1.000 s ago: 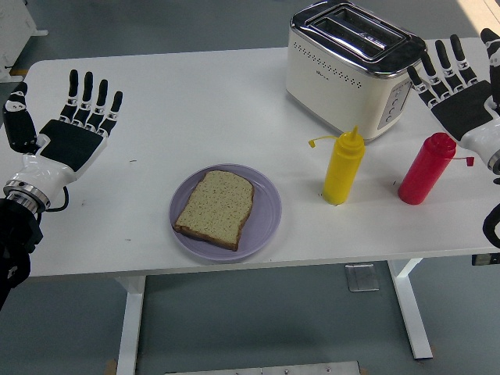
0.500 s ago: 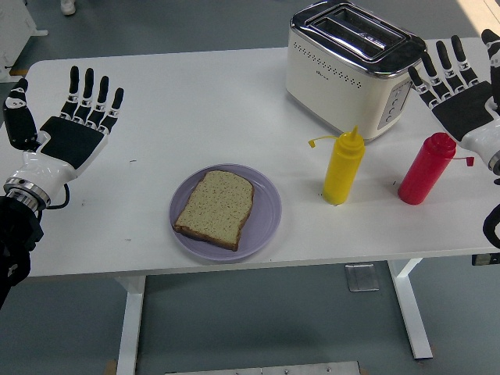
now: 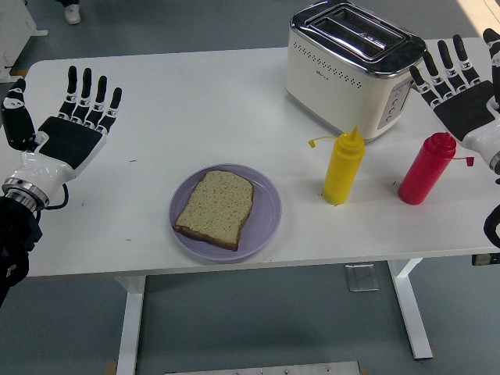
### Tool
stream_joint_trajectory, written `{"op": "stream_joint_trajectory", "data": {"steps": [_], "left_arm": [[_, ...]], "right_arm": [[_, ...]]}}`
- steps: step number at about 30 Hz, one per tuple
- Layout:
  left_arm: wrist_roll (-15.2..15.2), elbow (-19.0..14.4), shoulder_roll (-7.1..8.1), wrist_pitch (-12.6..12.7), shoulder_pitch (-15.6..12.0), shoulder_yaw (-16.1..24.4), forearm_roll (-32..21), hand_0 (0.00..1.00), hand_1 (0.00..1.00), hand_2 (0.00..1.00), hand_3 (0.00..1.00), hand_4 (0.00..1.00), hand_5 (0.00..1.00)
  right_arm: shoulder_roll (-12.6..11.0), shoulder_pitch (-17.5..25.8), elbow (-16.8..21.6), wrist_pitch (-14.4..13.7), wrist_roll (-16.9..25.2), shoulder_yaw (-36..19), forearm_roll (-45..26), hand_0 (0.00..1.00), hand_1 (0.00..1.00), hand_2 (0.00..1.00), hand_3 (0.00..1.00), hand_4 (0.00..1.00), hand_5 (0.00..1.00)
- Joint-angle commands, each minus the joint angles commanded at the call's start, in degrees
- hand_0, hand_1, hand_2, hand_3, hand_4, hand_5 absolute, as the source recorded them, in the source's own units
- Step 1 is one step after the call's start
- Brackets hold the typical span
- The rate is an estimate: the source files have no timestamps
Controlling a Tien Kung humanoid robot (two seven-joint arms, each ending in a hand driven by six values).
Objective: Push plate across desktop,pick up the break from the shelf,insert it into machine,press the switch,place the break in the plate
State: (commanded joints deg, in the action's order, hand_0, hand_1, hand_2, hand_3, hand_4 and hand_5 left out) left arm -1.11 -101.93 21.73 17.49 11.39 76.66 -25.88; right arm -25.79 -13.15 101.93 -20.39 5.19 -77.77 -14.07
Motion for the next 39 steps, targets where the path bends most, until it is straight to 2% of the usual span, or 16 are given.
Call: {"op": "stream_joint_trajectory", "data": {"steps": [24, 39], "left_arm": [[-0.1, 0.0, -0.14, 0.2, 0.1, 0.3, -0.3, 0.782, 0.736, 0.689, 0.705, 0.772, 0.998], [-0.4, 0.0, 0.48, 0.3, 0.4, -0.1, -0.8, 0.782, 0.733, 0.688, 0.702, 0.773, 0.998]], "right_arm": [[-0.3, 0.2, 0.0, 0.3, -0.5, 0.1, 1.0, 0.788, 0.706, 0.669, 0.658, 0.706, 0.425], [-0.3, 0.7, 0.0, 0.2, -0.5, 0.0, 1.4, 0.787, 0.706, 0.668, 0.656, 0.702, 0.42]]}}
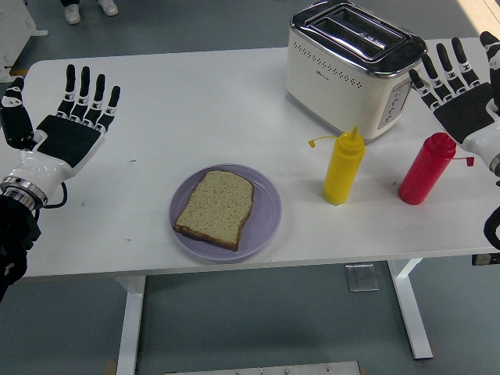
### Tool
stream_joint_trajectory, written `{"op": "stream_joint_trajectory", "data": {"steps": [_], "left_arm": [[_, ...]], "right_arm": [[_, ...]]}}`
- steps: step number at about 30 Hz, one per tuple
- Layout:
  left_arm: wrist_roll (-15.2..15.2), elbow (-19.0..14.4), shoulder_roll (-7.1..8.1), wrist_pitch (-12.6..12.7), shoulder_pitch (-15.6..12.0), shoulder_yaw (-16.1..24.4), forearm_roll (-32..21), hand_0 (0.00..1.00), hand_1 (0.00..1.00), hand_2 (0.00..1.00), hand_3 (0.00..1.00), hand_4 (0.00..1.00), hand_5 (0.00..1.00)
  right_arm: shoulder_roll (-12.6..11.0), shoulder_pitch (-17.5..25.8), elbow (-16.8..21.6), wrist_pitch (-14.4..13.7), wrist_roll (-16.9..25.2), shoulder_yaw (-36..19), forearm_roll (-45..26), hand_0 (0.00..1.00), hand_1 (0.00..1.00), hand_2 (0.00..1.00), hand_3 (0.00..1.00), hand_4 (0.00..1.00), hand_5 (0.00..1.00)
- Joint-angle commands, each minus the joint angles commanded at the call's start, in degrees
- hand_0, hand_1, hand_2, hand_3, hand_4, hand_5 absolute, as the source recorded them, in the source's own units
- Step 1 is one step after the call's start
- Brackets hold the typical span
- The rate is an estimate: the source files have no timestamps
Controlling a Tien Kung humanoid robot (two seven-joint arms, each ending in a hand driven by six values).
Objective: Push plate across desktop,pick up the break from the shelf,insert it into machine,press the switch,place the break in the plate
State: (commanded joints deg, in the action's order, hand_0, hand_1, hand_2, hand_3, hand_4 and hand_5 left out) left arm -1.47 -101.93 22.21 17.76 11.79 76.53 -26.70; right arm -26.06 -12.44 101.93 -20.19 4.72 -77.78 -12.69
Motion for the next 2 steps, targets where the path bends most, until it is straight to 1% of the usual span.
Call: {"op": "stream_joint_trajectory", "data": {"steps": [2], "left_arm": [[0.0, 0.0, 0.05, 0.0, 0.0, -0.1, 0.0, 0.782, 0.733, 0.688, 0.702, 0.773, 0.998]], "right_arm": [[0.0, 0.1, 0.0, 0.0, 0.0, 0.0, 0.0, 0.787, 0.706, 0.668, 0.656, 0.702, 0.42]]}}
